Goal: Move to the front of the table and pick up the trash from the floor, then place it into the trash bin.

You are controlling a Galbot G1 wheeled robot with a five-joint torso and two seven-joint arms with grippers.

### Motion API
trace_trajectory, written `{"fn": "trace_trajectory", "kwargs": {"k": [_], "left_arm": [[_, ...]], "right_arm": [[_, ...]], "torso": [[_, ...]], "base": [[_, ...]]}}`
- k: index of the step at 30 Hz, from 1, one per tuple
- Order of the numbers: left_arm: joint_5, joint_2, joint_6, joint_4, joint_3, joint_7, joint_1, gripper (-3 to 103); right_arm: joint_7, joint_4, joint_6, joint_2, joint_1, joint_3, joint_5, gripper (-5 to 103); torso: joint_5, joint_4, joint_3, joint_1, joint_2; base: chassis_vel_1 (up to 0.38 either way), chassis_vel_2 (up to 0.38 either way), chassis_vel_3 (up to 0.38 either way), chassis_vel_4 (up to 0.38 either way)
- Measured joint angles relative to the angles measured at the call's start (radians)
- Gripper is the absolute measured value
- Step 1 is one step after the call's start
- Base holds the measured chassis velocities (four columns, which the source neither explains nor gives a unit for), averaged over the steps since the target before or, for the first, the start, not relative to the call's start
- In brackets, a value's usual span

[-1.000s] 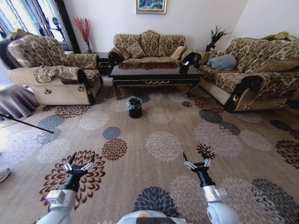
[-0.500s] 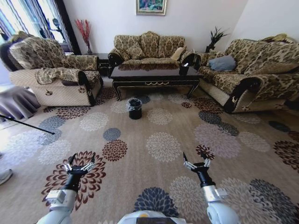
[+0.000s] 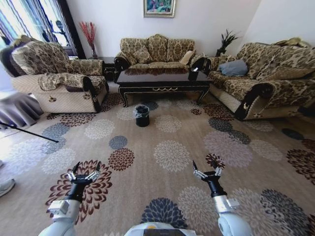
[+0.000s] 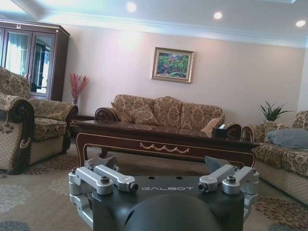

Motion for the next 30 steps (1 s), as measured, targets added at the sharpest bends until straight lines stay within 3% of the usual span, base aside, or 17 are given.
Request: {"fn": "trace_trajectory", "kwargs": {"k": [30], "left_arm": [[0.000,0.000,0.000,0.000,0.000,0.000,0.000,100]], "right_arm": [[0.000,0.000,0.000,0.000,0.000,0.000,0.000,100]], "torso": [[0.0000,0.0000,0.076,0.052,0.128]], "base": [[0.000,0.000,0.000,0.000]]}}
